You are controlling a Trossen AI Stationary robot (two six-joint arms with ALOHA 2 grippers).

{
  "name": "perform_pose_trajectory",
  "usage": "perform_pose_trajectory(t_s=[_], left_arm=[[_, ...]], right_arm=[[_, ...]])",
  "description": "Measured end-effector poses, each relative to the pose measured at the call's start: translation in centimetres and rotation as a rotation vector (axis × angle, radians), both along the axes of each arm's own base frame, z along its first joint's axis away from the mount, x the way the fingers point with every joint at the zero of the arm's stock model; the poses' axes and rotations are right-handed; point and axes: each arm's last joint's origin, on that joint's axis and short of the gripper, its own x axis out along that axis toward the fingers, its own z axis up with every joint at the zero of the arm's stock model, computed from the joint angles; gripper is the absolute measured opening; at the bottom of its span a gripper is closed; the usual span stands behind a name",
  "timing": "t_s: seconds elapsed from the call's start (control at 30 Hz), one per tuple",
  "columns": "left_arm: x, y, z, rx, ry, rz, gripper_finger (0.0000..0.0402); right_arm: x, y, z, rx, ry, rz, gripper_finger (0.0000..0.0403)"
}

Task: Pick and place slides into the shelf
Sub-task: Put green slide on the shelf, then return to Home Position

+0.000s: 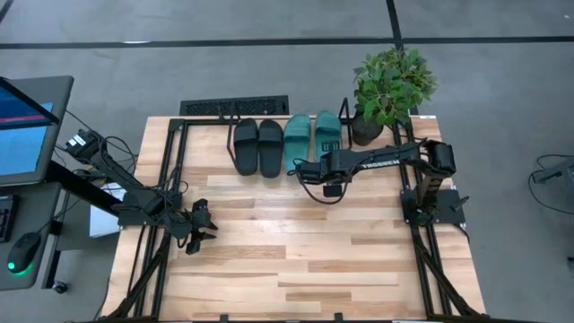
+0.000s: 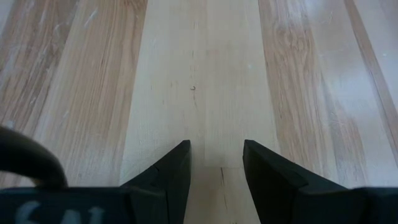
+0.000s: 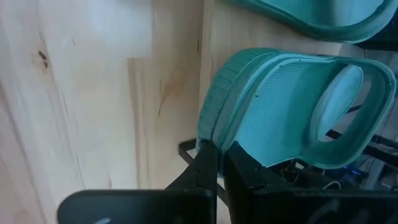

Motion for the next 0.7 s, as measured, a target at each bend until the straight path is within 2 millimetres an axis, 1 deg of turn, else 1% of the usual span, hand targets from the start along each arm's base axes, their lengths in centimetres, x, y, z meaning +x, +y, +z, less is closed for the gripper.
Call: perform_pose_trajectory(t_s=[0.23, 0.33, 0.7], left_arm=[[0.01, 0.0, 0.01, 0.0, 0.0, 0.0, 0.0135], [0.0, 0.0, 0.0, 0.0, 0.0, 0.0, 0.0135], [0.0, 0.0, 0.0, 0.0, 0.0, 0.0, 0.0135]], right_arm=[[0.19, -0.17, -0.07, 0.045, -0.015, 0.013, 0.0], [0.11, -0.16, -0.14, 0.094, -0.011, 0.012, 0.001], [0.02, -0.03, -0.19, 0.128, -0.016, -0.01, 0.0115]])
